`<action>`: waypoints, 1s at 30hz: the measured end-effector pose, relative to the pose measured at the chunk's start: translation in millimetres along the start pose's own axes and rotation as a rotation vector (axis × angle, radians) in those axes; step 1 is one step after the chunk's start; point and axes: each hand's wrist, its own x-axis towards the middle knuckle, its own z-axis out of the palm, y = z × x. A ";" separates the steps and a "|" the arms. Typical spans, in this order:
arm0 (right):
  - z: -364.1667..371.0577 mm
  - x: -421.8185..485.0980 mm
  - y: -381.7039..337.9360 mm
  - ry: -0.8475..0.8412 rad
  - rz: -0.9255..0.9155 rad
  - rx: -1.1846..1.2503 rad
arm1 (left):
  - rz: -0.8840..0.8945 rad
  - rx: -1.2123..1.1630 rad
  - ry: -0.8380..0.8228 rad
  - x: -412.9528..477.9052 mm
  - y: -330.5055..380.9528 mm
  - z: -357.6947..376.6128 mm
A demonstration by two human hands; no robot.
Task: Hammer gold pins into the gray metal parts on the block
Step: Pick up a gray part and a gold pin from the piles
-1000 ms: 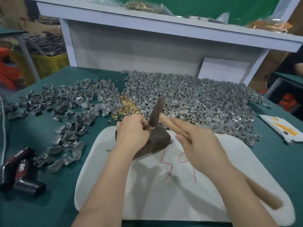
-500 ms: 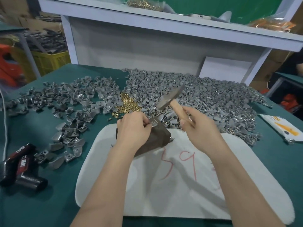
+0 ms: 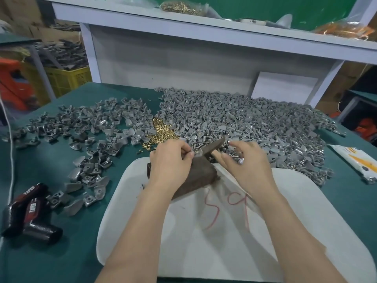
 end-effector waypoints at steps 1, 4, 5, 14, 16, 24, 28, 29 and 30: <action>0.0 1.5 -7.4 0.024 -0.073 0.066 | 0.023 -0.018 0.005 0.3 0.3 0.6; 9.9 9.1 -33.3 -0.221 -0.127 0.253 | 0.086 -0.075 0.014 1.9 0.3 2.5; 14.3 13.4 -39.7 -0.294 -0.104 0.308 | 0.093 -0.085 0.026 2.7 -0.3 2.7; 33.1 94.8 -65.8 -0.131 0.277 0.014 | -0.190 -0.605 0.475 8.7 -4.6 -10.4; 56.0 87.1 -86.6 -0.235 0.025 -0.048 | -0.280 -0.781 0.546 10.6 -8.6 -13.7; 142.7 78.5 -153.8 -0.734 -0.352 -0.308 | -0.461 -1.056 0.784 15.8 -22.7 -20.7; 145.9 79.3 -154.9 -0.669 -0.311 -0.292 | -0.456 -1.056 0.805 15.3 -20.2 -19.2; 144.1 78.8 -154.4 -0.640 -0.309 -0.244 | -0.450 -1.056 0.804 15.0 -19.8 -18.8; 141.9 77.7 -153.5 -0.610 -0.308 -0.197 | -0.442 -1.058 0.805 14.8 -19.9 -18.7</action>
